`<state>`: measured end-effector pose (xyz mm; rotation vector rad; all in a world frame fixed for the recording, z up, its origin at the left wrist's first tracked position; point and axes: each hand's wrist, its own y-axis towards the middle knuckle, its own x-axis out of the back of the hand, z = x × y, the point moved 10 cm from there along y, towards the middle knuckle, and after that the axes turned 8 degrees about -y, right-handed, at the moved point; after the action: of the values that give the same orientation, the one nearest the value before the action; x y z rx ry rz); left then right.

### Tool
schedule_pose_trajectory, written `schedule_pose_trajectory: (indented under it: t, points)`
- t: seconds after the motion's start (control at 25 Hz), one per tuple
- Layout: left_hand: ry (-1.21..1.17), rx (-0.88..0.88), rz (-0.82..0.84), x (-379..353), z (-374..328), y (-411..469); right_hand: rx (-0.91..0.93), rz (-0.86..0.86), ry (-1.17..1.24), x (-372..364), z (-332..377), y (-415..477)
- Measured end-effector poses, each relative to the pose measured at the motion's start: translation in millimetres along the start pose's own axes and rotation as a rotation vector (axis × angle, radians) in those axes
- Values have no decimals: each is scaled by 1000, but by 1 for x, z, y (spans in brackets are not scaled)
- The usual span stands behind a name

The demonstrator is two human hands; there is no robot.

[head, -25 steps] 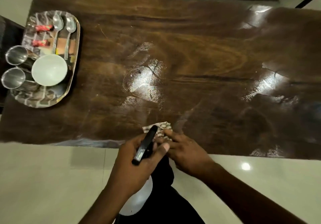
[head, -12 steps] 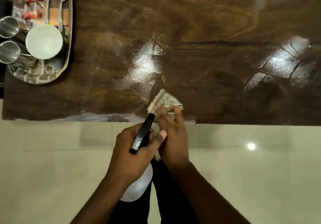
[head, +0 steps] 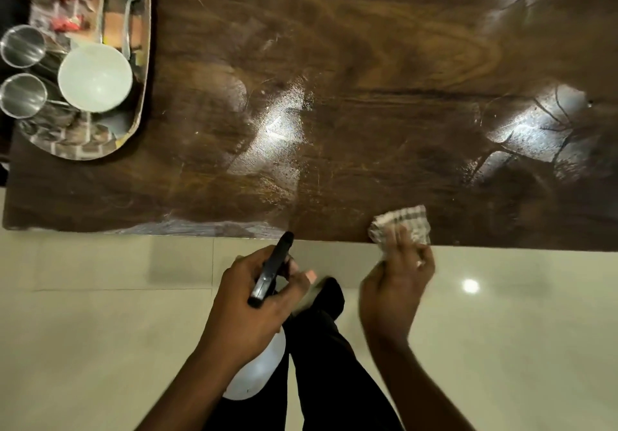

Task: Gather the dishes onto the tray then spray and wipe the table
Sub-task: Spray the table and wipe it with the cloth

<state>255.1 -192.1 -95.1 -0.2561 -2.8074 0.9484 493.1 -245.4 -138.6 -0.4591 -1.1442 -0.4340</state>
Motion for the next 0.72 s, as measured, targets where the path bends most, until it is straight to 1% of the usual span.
schedule_pose_trajectory:
  t: [0.08,0.12,0.16,0.2,0.24,0.28,0.32,0.36,0.4,0.48,0.52,0.56,0.6,0.64,0.68,0.72]
  points:
    - [32,4,-5,8,1,0,210,128,19,-36,71,-25]
    - [56,9,-11,14,2,1,356,226,8,-52,104,-34]
    - [80,15,-17,21,2,2,530,327,-30,-62,130,-39]
    - [89,19,-18,28,3,3,730,386,-94,-67,144,-38]
    - [78,22,-14,34,3,3,915,386,-146,-61,147,-32]
    - [58,22,-9,40,3,4,1025,347,-191,-51,140,-17]
    - [38,19,-6,46,3,5,1030,305,-242,-40,124,8]
    - [17,13,-8,52,2,6,957,246,-281,-25,102,42]
    - [-10,10,-19,59,3,7,805,200,-301,-11,76,80]
    - [-71,22,-48,70,6,11,384,115,-246,16,27,142]
    - [-97,32,-57,73,8,13,190,44,-184,24,13,154]
    - [-121,38,-66,77,9,15,39,-28,-126,25,12,155]
    - [-144,42,-77,80,9,16,-41,-78,-73,19,25,145]
    - [-163,45,-84,83,9,17,-45,-97,-30,6,50,130]
    - [-179,44,-88,86,9,18,-3,-86,10,-11,78,106]
    - [-186,39,-88,89,8,18,80,-59,28,-31,110,76]
